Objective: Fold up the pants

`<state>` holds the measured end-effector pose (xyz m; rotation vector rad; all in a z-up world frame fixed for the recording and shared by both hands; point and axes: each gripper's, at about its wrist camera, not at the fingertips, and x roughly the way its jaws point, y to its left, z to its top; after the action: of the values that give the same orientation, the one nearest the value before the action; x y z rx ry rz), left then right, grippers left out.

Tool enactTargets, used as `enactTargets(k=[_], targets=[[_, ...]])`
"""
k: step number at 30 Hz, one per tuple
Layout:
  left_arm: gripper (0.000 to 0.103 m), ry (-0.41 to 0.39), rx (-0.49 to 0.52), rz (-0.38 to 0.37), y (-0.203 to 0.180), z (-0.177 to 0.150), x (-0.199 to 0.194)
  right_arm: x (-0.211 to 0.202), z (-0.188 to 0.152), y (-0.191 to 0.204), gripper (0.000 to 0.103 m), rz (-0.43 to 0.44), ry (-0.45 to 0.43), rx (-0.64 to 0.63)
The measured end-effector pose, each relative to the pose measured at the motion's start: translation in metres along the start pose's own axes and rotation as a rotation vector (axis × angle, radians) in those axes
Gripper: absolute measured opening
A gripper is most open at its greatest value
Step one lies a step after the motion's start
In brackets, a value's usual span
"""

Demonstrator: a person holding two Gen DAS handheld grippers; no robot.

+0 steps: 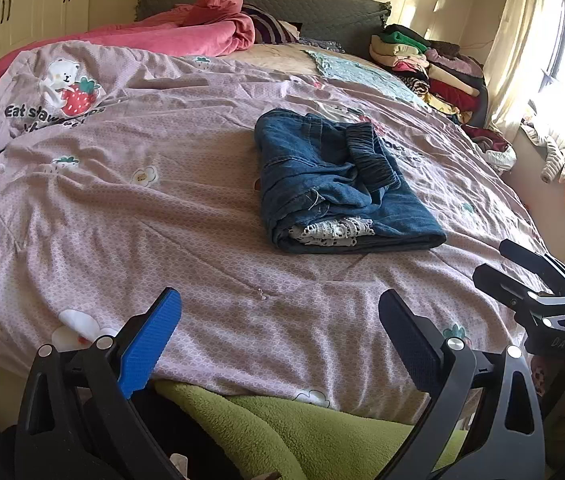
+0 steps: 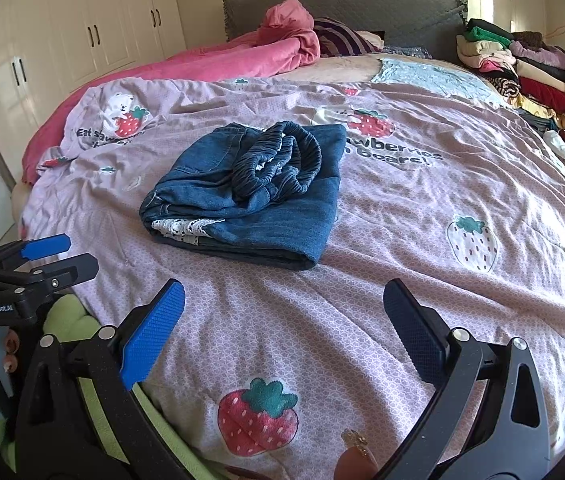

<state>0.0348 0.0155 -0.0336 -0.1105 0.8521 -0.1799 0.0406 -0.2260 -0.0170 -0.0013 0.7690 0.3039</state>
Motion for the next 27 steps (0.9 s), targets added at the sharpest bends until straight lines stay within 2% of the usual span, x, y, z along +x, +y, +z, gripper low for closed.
enactTargets(k=[27], targets=[[0.099, 0.006, -0.005, 0.0, 0.001, 0.0001, -0.0017, -0.0006, 0.001, 0.001, 0.094, -0.004, 0.0, -0.006]])
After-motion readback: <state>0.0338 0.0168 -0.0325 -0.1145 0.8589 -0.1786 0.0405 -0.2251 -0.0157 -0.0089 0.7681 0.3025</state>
